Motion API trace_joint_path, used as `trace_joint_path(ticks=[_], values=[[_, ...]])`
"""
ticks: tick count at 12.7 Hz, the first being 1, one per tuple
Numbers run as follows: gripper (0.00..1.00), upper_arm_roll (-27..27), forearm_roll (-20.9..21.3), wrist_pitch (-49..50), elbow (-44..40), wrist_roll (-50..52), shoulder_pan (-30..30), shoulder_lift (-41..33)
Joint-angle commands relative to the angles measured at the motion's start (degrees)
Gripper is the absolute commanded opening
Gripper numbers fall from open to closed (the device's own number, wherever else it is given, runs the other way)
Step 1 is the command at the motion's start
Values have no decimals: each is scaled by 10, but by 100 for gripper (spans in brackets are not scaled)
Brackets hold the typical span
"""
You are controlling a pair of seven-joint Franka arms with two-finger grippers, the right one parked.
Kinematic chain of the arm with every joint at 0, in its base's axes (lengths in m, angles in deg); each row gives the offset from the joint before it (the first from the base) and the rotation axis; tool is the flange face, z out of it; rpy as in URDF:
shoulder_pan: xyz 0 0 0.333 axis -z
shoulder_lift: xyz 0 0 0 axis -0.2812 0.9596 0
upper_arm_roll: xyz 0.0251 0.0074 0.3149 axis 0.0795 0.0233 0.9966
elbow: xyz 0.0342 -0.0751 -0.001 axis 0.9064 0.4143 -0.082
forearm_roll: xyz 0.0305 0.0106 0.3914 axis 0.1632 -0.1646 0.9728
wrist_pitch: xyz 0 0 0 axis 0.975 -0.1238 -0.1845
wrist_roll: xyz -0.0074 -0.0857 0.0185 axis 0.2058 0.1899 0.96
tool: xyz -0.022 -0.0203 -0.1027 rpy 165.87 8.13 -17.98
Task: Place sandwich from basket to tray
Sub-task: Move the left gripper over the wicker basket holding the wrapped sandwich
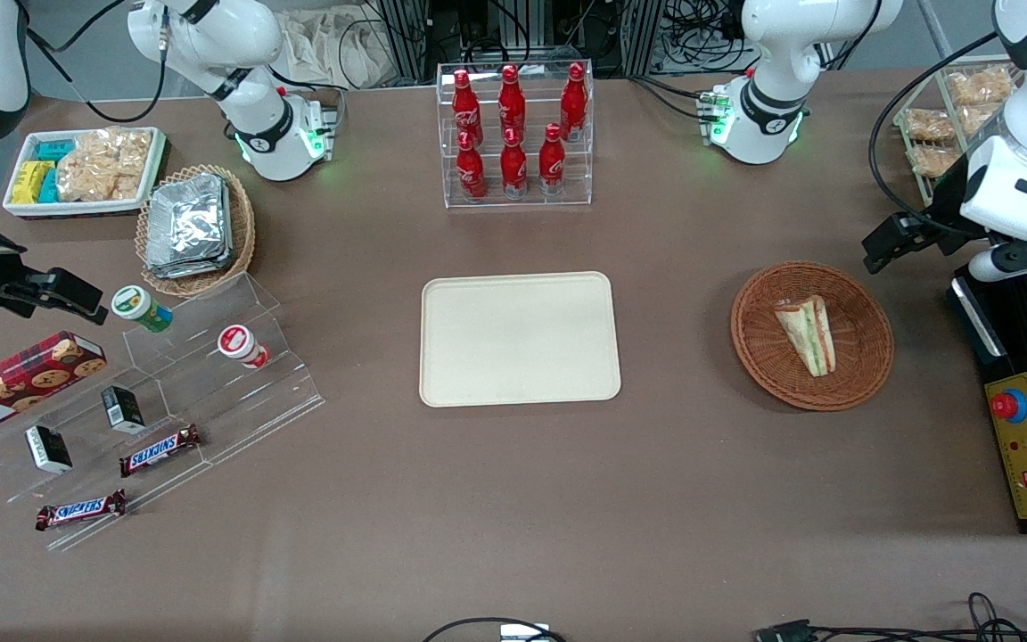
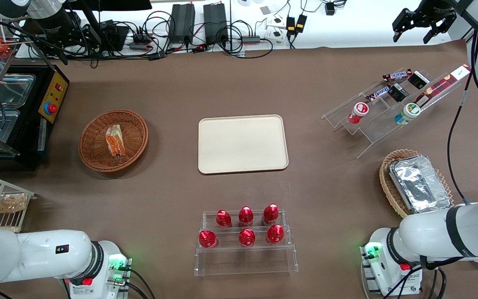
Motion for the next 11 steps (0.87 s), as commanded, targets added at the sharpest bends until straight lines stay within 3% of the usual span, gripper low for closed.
trace_joint_path(ticks=[1,6,8,11], values=[[100,-1,2,26,-12,-2,-2,-1],[100,2,5,22,24,-1,-4,-8],[100,27,5,-45,113,0,-3,-32],[100,73,4,-222,287,-1,-2,-59]])
